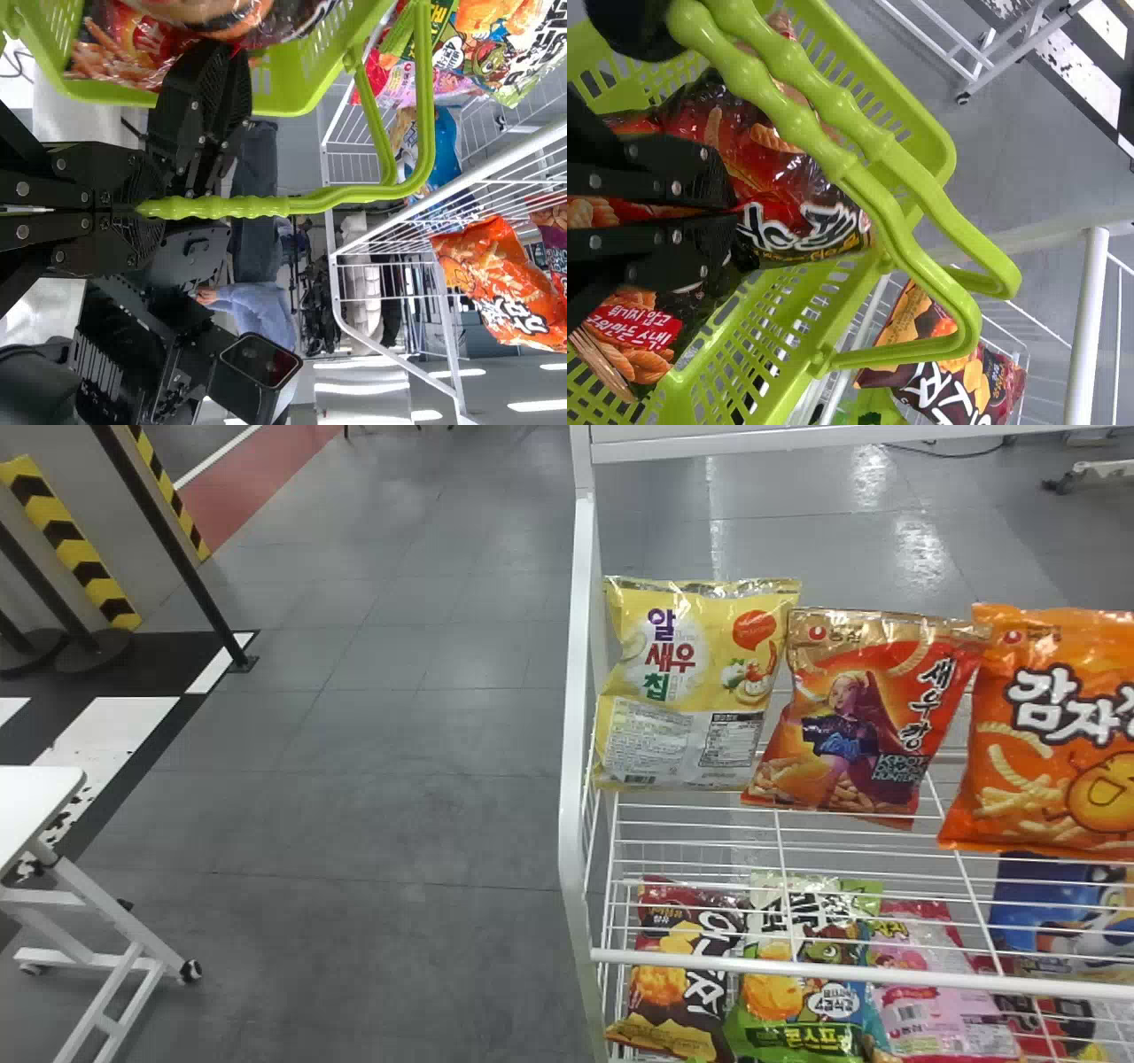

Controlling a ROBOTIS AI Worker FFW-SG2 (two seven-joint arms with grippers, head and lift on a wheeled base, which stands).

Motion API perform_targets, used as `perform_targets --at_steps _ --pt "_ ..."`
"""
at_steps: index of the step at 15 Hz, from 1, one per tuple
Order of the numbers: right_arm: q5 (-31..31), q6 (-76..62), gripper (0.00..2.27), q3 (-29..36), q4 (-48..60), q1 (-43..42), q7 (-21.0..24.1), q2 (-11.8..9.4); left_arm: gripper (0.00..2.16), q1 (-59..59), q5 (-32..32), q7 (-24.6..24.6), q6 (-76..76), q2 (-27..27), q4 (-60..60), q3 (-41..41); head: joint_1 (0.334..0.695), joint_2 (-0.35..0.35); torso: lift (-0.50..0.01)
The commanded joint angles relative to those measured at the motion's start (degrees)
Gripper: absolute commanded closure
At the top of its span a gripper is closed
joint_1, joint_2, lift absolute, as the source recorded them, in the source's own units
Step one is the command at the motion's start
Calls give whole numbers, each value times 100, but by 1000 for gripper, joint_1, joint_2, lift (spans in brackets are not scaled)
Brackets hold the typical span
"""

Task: Hold basket handle with left hand then pick spicy shrimp crackers with right hand and place into basket

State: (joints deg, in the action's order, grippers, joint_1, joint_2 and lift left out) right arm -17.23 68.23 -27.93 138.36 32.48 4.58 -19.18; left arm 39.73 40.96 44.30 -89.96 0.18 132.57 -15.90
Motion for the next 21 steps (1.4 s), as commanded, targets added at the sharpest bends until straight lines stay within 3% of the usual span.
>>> perform_targets --at_steps 1,7,8,11,16,19,21 --pt "123 -6 -1 113 50 127 8 -60 1889 -9 0 18 -7 -32 -3 -18 695 137 -37" --pt "-167 -428 83 1264 428 655 -54 -86 1889 -26 18 79 -7 -32 -11 -71 695 -31 -37" --pt "-308 -323 83 1484 586 725 -62 -86 1892 -35 18 79 -7 -32 -20 -88 695 -86 -37" --pt "-879 -112 83 2248 1061 830 -141 -16 1889 -26 62 114 -7 -32 -47 -211 695 -161 -37" --pt "-1274 -1712 87 3461 806 848 -555 547 1889 -61 53 97 -7 -32 -108 -203 695 -227 -37" --pt "-1266 -4155 90 3567 59 804 -889 555 1889 -105 35 79 -7 -32 -152 -176 695 -291 -37" --pt "-1230 -4981 90 3505 -389 699 -985 564 1889 -158 18 35 -7 -32 -178 -141 695 -312 -37"
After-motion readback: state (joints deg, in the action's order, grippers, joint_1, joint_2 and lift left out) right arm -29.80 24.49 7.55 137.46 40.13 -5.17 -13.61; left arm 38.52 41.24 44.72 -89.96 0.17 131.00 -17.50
